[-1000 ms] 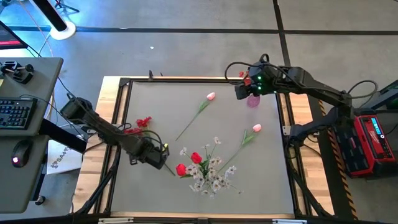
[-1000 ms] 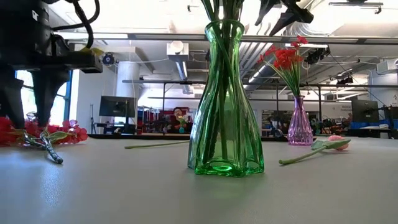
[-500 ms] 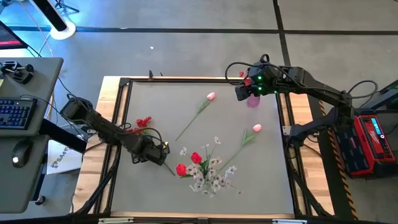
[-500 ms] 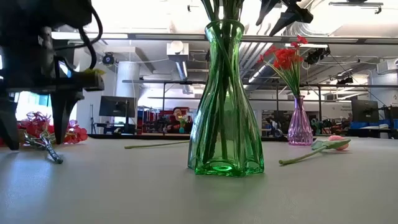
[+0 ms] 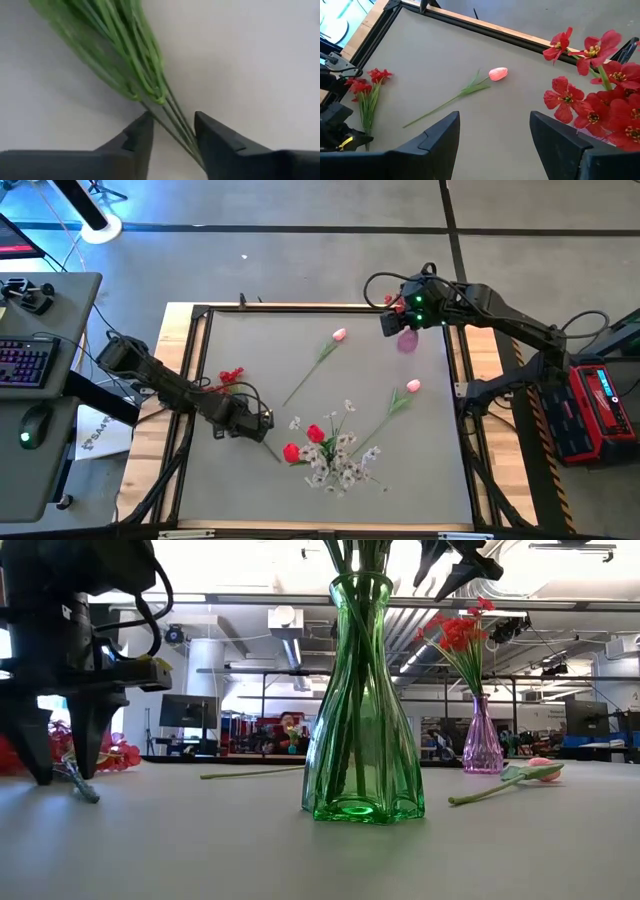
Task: Sort flowers into vase by color
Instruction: Put the red flowers into the violet vase
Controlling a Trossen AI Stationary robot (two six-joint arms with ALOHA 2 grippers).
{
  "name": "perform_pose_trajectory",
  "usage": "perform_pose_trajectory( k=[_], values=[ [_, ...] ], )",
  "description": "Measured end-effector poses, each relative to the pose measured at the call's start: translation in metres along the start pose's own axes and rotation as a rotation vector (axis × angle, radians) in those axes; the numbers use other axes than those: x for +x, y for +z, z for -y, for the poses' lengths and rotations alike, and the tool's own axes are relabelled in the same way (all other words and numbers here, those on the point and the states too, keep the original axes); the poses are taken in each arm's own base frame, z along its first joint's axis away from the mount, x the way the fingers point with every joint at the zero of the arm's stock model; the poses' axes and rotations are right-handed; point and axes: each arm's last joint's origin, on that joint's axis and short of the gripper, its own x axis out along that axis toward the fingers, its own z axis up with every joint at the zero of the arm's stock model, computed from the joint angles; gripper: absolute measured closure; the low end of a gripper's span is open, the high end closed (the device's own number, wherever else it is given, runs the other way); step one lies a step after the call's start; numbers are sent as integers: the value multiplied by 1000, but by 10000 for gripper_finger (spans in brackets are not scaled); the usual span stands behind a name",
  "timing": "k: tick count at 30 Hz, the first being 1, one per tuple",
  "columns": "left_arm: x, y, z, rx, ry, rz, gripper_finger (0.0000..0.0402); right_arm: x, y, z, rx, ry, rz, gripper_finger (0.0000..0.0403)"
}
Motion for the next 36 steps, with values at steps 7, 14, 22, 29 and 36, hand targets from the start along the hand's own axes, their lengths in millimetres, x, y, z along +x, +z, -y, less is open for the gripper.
perform_pose_trajectory(
  k=[7, 14, 22, 29, 36],
  values=[
    [0, 0, 1, 56, -14, 3, 352, 0, 0, 0, -3, 1, 0, 174],
    [-18, 1, 7, 204, -199, 59, 397, 0, 0, 0, 12, 8, -5, 174],
    [-66, 27, 8, 318, -452, 214, 399, -1, -1, -4, 78, 34, -9, 174],
    [-111, 55, 12, 629, -688, 432, 400, -7, -7, -27, 59, 149, 66, 174],
    [-151, 79, 26, 752, -999, 607, 401, -18, -8, -55, -14, 342, 175, 174]
  ],
)
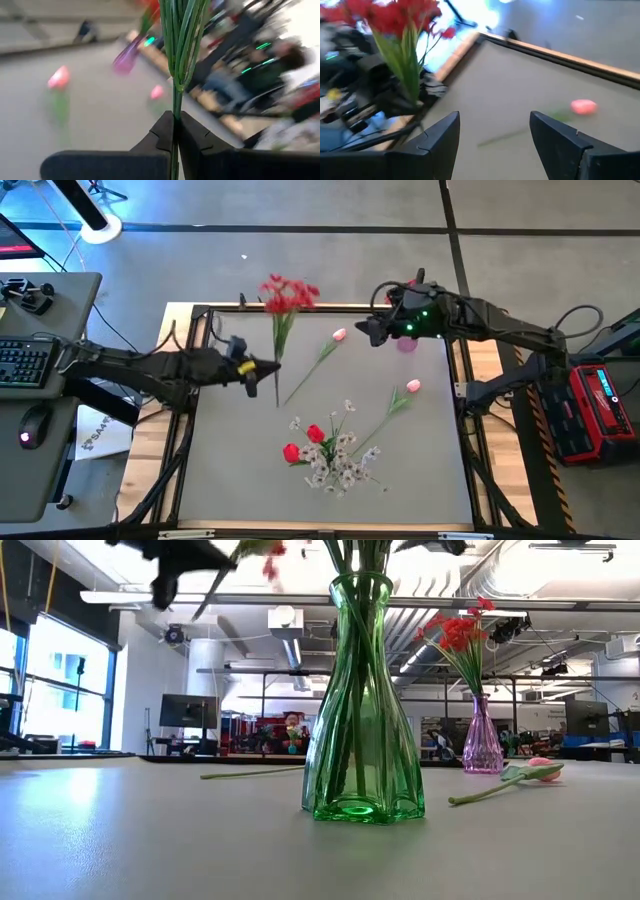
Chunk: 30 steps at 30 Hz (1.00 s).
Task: Sort flowers into vase by color
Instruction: Put the red flowers into the violet vase
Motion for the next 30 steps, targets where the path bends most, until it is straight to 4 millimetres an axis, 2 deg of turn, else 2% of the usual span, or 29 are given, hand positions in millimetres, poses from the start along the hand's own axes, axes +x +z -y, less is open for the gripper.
perform_pose_trajectory(
  k=[5, 10, 14, 18, 23, 30],
  values=[
    [1, 27, 4, 15, -183, 115, 401, -4, -1, -20, -68, 145, 59, 174],
    [5, 48, 14, 84, -238, 110, 401, -6, -6, -39, -141, 247, 103, 174],
    [13, 68, 27, 136, -290, 117, 401, -1, -10, -52, -186, 308, 134, 174],
    [29, 84, 40, 182, -330, 104, 401, 12, -11, -65, -215, 374, 179, 174],
    [51, 96, 49, 232, -324, 43, 401, 28, -14, -76, -250, 440, 213, 174],
    [67, 103, 60, 291, -379, 5, 401, 28, -11, -78, -297, 437, 263, 174]
  ],
)
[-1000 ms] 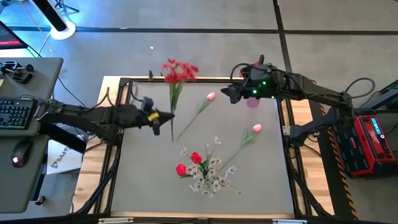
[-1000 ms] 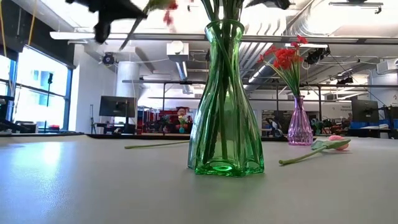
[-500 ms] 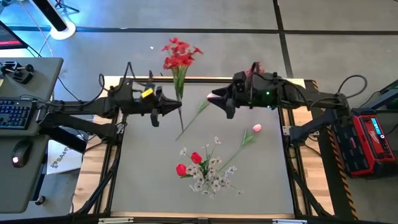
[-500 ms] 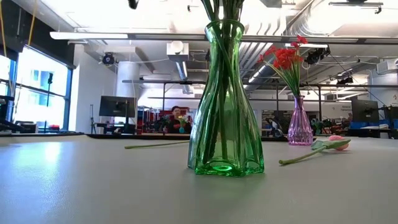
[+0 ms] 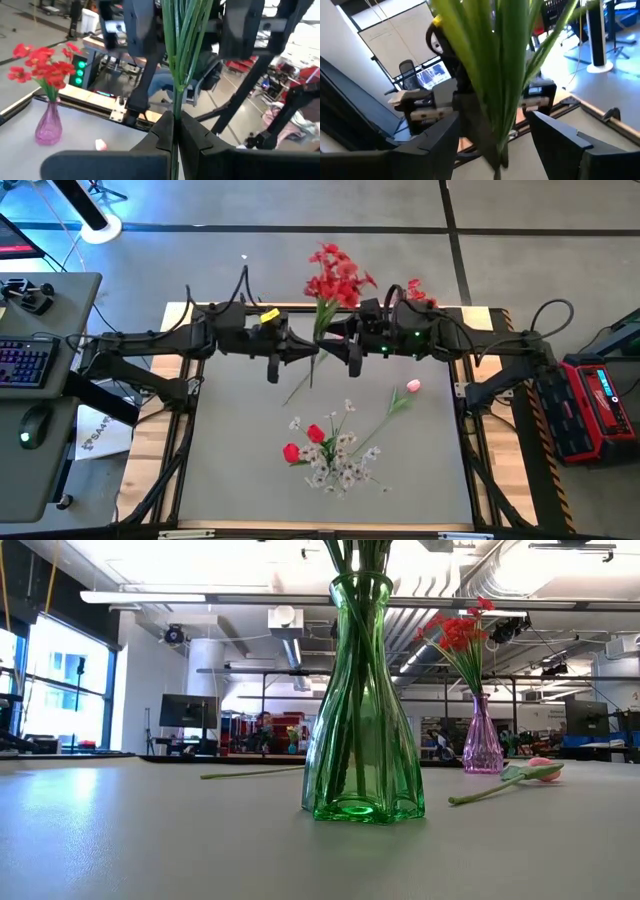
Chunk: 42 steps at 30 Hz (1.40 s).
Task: Sort flowers into vase by color
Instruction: Put the red flowers into the violet vase
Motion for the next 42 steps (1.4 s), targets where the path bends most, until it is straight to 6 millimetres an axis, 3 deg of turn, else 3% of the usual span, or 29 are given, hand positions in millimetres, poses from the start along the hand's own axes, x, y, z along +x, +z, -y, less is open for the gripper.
perform_pose_trajectory(
  k=[3, 6, 12, 14, 21, 30, 36, 42],
  values=[
    [5, -1, -1, 16, -13, -14, 401, 0, 1, 0, -16, 3, 11, 181],
    [5, -1, -1, 26, -12, -18, 401, 0, 1, 0, -18, 1, 8, 214],
    [5, -1, -1, 91, 9, -15, 392, 0, 1, 0, -85, -5, 9, 363],
    [5, -2, -1, 114, 22, -17, 378, 0, 1, 0, -114, -5, 8, 390],
    [-3, 1, 1, 263, 23, -16, 307, -2, 1, 2, -140, -43, 9, 398],
    [-62, 23, 6, 334, 79, 0, 208, -26, 9, 6, -154, -181, 8, 401],
    [-95, 29, 13, 353, 90, 16, 199, -51, 20, 8, -157, -276, 38, 402],
    [-104, 30, 15, 350, 89, 19, 201, -67, 28, 9, -147, -308, 78, 402]
  ],
)
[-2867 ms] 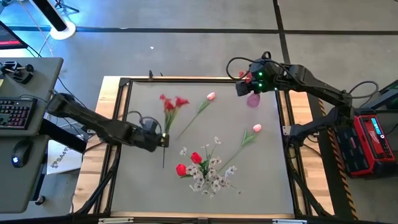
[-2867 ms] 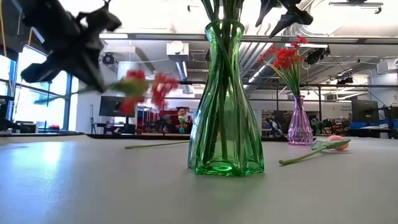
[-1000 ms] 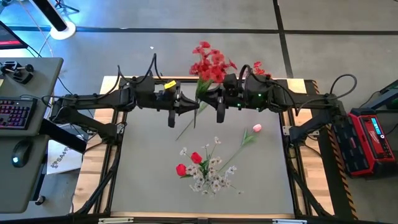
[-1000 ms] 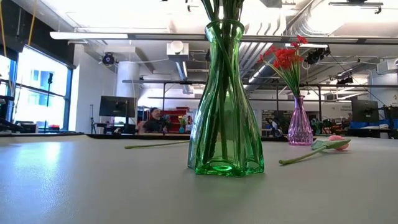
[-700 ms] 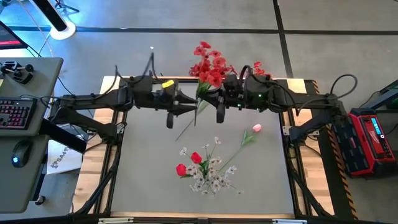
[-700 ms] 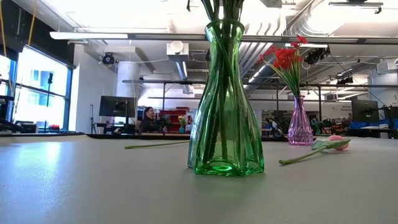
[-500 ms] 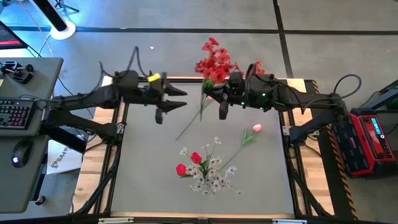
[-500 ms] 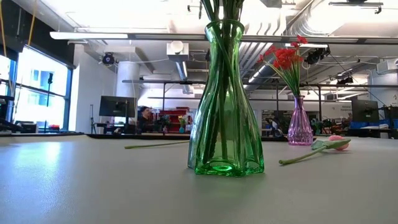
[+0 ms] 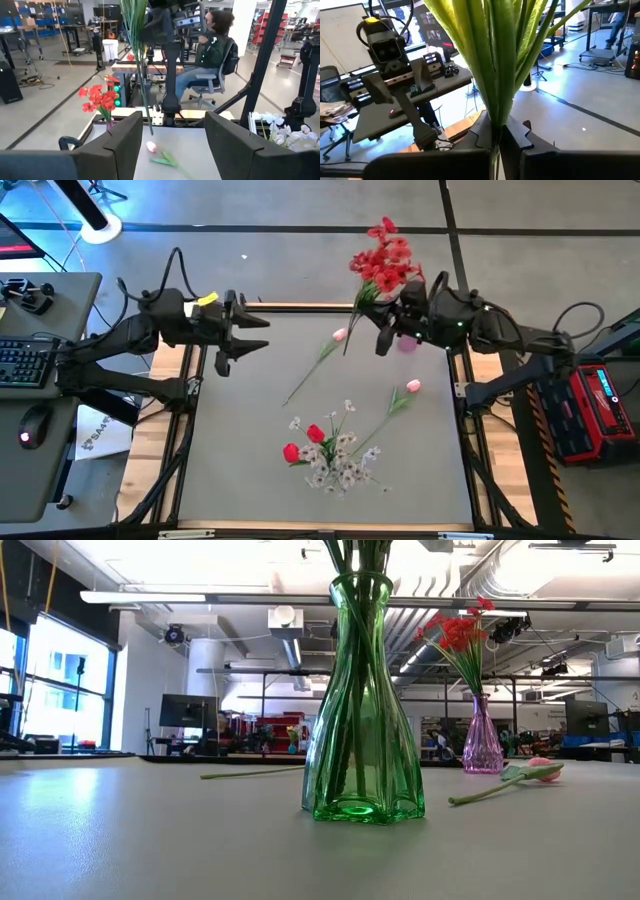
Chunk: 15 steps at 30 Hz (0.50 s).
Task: Sort flowers into vase by color
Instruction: Put the red flowers into the violet vase
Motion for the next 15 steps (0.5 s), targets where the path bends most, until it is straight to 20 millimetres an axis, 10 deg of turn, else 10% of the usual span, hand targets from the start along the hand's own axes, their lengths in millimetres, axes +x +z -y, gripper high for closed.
perform_pose_trajectory(
  k=[15],
  values=[
    [16, -8, -2, -14, 1, -59, 201, -40, -36, 11, -16, -385, -237, 403]
  ],
)
